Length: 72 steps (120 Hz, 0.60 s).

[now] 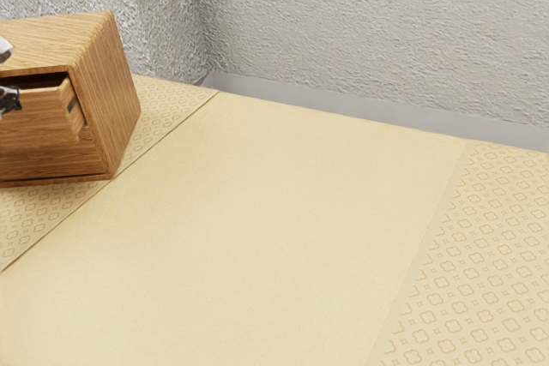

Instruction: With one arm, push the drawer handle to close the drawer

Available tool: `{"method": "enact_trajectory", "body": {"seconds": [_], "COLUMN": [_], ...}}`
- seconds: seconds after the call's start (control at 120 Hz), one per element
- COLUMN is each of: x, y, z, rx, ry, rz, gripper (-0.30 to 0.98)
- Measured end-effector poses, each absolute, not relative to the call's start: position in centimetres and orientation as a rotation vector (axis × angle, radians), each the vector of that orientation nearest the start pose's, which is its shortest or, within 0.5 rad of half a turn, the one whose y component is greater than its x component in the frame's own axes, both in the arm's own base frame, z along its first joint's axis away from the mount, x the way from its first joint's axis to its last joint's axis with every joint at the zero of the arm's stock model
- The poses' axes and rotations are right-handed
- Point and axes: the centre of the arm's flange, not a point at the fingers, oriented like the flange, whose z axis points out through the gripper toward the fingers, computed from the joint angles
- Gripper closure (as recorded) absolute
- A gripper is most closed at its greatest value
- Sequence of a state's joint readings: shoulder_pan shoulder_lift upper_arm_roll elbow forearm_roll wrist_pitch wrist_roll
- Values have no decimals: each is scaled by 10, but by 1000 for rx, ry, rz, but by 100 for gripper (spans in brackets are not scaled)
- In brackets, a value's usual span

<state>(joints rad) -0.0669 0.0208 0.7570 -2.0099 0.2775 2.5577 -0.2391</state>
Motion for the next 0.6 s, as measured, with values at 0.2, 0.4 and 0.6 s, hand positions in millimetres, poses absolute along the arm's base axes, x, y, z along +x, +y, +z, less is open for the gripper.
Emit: {"method": "enact_trajectory", "body": {"seconds": [0.2, 0.4, 0.6], "x": [475, 479, 488], "y": [379, 386, 392], "z": [506, 501, 501], "rx": [-2539, -2529, -2517], "ry": [-980, -994, -996], "rz": [-659, -656, -671], "gripper": [79, 78, 79]}}
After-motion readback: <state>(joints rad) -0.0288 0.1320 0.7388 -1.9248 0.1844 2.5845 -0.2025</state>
